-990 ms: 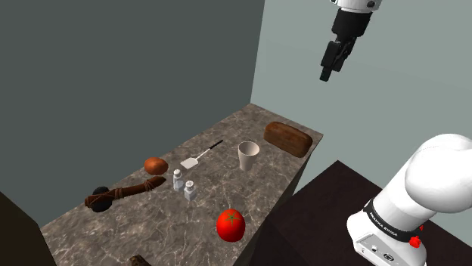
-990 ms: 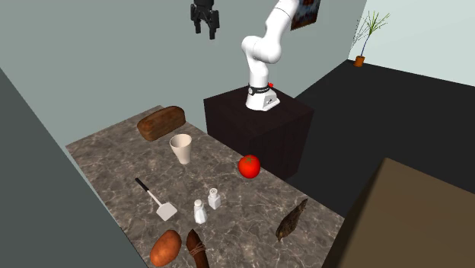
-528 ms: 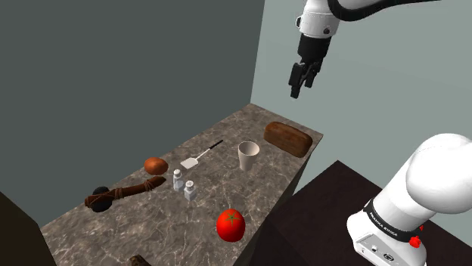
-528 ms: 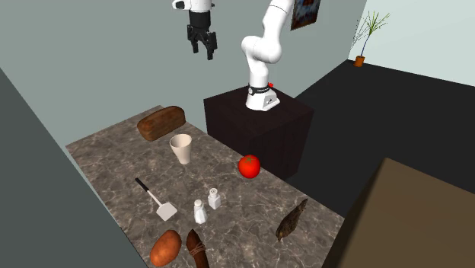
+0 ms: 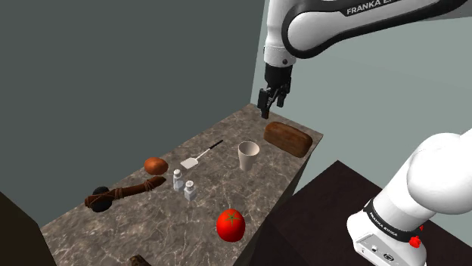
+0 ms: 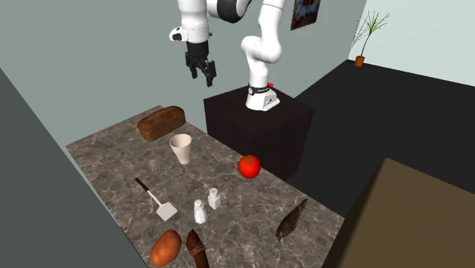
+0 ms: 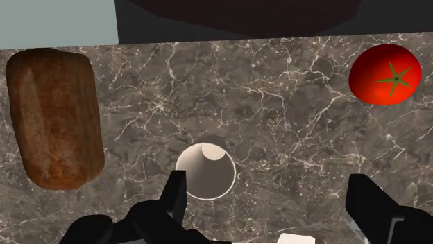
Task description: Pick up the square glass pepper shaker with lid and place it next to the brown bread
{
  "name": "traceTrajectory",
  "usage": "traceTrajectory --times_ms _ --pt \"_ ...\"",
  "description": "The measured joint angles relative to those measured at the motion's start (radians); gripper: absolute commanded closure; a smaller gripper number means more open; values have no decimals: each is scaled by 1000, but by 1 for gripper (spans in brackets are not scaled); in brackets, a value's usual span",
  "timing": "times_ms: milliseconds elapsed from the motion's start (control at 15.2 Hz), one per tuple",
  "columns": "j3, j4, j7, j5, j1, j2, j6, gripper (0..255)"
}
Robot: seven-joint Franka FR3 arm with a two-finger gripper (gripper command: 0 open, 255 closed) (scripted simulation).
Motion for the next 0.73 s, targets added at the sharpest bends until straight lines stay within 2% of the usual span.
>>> traceTrajectory --times_ms 330,726 --pt "46 58 66 -17 14 168 82 0" --pt "89 175 163 -71 45 408 165 0"
